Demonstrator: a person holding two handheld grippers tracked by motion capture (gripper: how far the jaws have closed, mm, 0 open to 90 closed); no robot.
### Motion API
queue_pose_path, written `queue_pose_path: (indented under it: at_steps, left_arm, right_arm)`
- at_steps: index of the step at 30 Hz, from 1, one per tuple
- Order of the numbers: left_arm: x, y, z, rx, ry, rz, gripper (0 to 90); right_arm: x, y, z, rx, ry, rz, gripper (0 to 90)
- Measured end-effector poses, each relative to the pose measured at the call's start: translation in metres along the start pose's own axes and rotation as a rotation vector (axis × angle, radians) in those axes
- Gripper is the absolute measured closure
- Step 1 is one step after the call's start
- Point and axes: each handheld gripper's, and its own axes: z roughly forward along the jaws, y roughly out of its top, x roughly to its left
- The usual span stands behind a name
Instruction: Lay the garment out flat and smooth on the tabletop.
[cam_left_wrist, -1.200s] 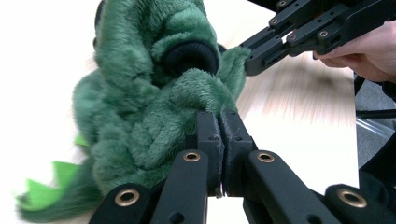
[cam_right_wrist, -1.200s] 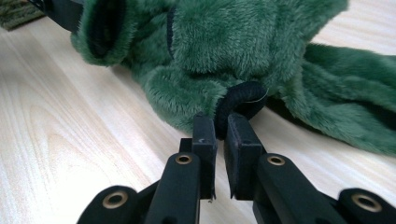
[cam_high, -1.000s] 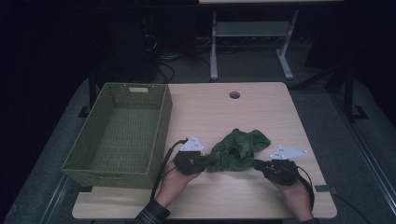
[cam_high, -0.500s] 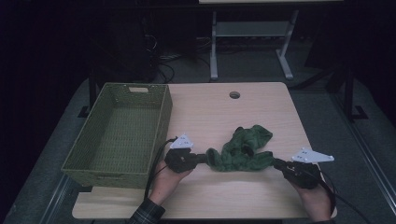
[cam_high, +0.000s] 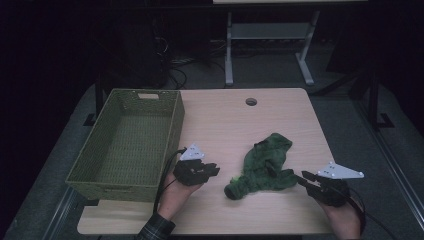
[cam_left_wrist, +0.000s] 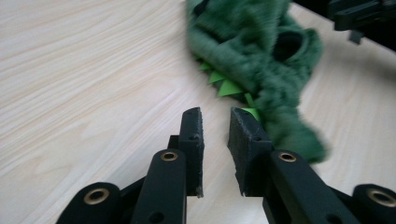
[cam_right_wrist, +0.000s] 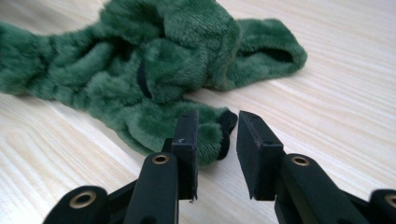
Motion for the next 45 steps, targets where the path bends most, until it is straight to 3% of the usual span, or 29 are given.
queue_pose_path:
  at_steps: [2, 6, 10, 13, 16, 19, 27, 29, 32, 35, 40, 45]
  left_arm:
    - [-0.006, 0.003, -0.001, -0.011, -0.039, 0.005, 78.7]
    - [-0.028, 0.009, 0.004, 0.001, -0.118, 0.054, 86.3]
    - [-0.049, 0.006, 0.020, 0.060, -0.156, 0.104, 89.2]
    - [-0.055, -0.001, 0.032, 0.108, -0.173, 0.113, 89.3]
    - [-0.053, -0.006, 0.042, 0.143, -0.162, 0.105, 89.3]
    - [-0.046, -0.012, 0.048, 0.169, -0.125, 0.099, 89.3]
    - [-0.024, -0.018, 0.053, 0.187, -0.051, 0.084, 89.5]
    - [-0.019, -0.019, 0.054, 0.185, -0.065, 0.057, 89.6]
    - [-0.018, -0.019, 0.052, 0.201, -0.060, 0.076, 89.6]
    - [-0.017, -0.021, 0.047, 0.209, -0.066, 0.068, 89.6]
    - [-0.012, -0.028, 0.037, 0.214, -0.095, 0.024, 89.6]
    - [-0.011, -0.038, 0.019, 0.244, -0.096, 0.028, 89.7]
  right_arm:
    - [0.002, 0.002, -0.002, -0.011, 0.008, -0.005, 73.0]
    - [0.007, 0.003, 0.005, 0.007, 0.042, -0.019, 80.5]
    - [0.008, 0.003, 0.016, 0.040, 0.069, -0.030, 88.1]
    - [0.006, 0.004, 0.022, 0.052, 0.086, -0.023, 89.6]
    - [0.003, 0.005, 0.028, 0.058, 0.090, -0.024, 89.6]
    - [-0.001, 0.004, 0.036, 0.090, 0.097, -0.022, 89.6]
    - [0.000, -0.001, 0.047, 0.179, 0.108, -0.042, 89.6]
    - [0.001, -0.001, 0.049, 0.189, 0.113, -0.053, 89.6]
    - [0.003, -0.001, 0.048, 0.196, 0.111, -0.075, 89.8]
    - [0.008, -0.003, 0.045, 0.205, 0.134, -0.077, 89.8]
    - [0.023, -0.006, 0.037, 0.222, 0.171, -0.098, 89.8]
    - [0.038, -0.010, 0.031, 0.228, 0.207, -0.124, 89.8]
